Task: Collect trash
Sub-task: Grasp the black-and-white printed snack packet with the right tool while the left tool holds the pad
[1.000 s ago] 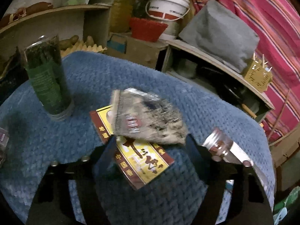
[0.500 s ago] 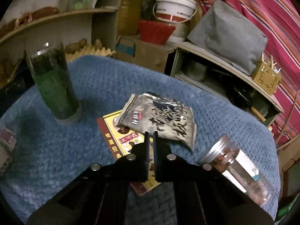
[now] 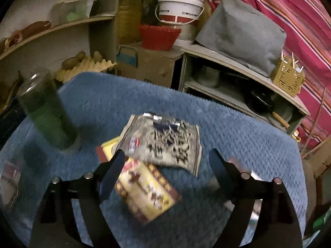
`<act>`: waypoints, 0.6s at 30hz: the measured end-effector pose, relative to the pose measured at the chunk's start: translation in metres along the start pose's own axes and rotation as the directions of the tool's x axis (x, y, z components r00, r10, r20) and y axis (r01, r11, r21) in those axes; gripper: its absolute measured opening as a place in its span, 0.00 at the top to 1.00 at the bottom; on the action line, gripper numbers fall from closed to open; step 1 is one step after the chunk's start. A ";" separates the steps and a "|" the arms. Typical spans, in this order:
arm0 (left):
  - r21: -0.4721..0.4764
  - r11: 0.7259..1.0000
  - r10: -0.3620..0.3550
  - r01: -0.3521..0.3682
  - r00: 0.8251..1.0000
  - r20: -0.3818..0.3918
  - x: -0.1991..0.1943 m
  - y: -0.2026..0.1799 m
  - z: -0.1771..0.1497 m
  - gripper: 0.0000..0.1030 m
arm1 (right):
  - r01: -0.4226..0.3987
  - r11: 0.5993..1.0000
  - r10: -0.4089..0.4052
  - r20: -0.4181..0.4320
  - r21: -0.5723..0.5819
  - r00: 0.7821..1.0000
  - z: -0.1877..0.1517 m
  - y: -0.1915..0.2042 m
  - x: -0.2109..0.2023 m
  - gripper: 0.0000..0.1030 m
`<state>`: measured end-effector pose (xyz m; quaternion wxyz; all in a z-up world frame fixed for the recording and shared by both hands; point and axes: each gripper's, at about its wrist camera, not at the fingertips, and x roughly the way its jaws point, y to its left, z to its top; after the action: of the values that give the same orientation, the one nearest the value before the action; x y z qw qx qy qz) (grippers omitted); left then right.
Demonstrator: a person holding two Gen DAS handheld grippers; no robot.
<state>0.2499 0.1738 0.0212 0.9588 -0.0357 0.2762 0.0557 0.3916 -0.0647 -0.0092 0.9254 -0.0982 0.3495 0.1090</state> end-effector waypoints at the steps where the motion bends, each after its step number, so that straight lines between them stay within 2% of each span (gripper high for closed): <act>1: -0.004 1.000 0.002 -0.002 1.000 0.001 0.001 0.002 0.001 0.17 | -0.002 1.000 0.002 -0.012 0.006 1.000 0.004 0.000 0.007 0.20; 5: -0.005 1.000 0.016 -0.016 1.000 0.005 0.006 0.005 0.004 0.17 | 0.005 1.000 -0.003 -0.059 0.027 0.998 0.015 -0.001 0.035 0.18; 9: -0.020 1.000 0.000 0.000 1.000 0.002 0.010 0.006 0.006 0.17 | 0.009 0.997 0.002 -0.142 0.079 0.990 0.019 -0.015 0.069 0.16; 13: -0.002 1.000 -0.008 0.008 1.000 -0.004 0.015 -0.001 0.006 0.17 | 0.009 0.997 0.005 -0.176 0.079 0.984 0.023 -0.020 0.083 0.17; 15: 0.006 1.000 -0.007 0.007 1.000 -0.008 0.018 -0.005 0.005 0.17 | 0.000 0.996 0.018 -0.192 0.093 0.981 0.023 -0.020 0.087 0.18; 18: 0.006 1.000 -0.019 0.019 1.000 -0.018 0.021 -0.008 0.004 0.17 | -0.007 0.996 0.024 -0.195 0.088 0.981 0.020 -0.018 0.088 0.30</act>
<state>0.2707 0.1677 0.0142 0.9569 -0.0359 0.2847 0.0454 0.4731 -0.0653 -0.0514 0.8891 -0.0652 0.4440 0.0907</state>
